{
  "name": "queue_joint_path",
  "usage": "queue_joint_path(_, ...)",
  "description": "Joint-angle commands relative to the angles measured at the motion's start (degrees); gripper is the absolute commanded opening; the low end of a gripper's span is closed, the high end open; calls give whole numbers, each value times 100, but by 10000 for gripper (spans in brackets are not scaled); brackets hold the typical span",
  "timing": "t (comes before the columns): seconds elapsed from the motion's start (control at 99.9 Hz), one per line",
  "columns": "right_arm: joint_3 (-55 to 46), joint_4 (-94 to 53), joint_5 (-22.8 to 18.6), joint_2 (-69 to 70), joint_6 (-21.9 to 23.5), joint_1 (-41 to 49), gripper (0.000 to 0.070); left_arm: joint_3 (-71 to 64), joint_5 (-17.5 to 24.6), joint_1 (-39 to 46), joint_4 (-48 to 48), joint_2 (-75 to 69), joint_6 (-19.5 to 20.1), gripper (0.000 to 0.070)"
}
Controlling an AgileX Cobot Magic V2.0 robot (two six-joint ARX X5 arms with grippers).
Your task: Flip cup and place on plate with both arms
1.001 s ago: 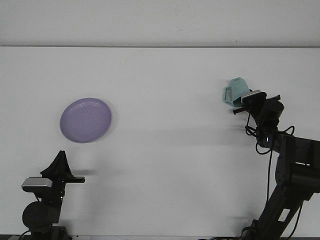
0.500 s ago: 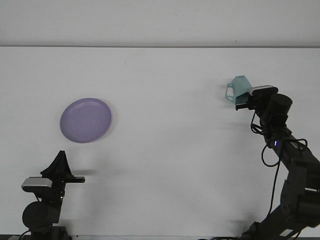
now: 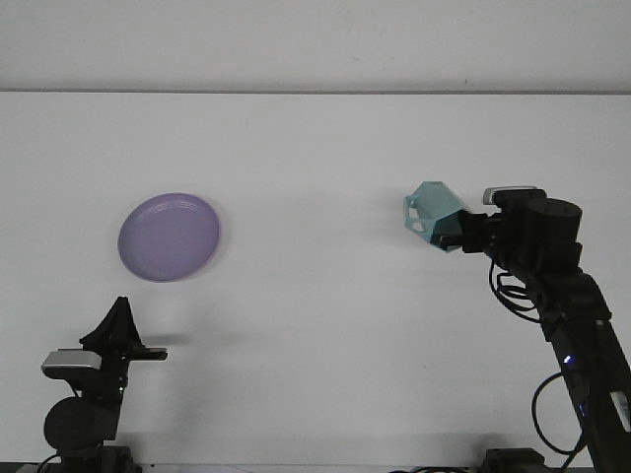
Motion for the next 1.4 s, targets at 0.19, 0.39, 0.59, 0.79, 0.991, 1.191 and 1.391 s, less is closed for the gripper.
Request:
queue_joint_path(0.19, 1329, -2500, 153, 643, -651, 1329, 0, -98, 4, 2, 70, -4, -20, 12)
queue_joint_path(0.39, 2153, -3720, 848, 1633, -1056, 2282, 0, -96, 4, 2, 68, -4, -22, 12)
queue_joint_path(0.59, 2704, -4400, 979, 2717, -1231, 2844, 0, -98, 4, 2, 68, -4, -26, 12)
queue_joint_path(0.79, 2820, -4572, 1115, 3440, -1235, 3123, 0, -96, 4, 2, 63, -4, -149, 13)
queue_joint_path(0.991, 2815, -4660, 1121, 3748, -1272, 3200, 0, -98, 4, 2, 61, -4, -149, 13)
queue_joint_path(1.191, 2815, -4579, 1051, 3823, -1292, 3209, 0, -98, 4, 2, 52, -4, -149, 13)
queue_joint_path(1.391, 2833, -4607, 1051, 3818, -1333, 3206, 260, -96, 4, 2, 61, -4, -153, 13)
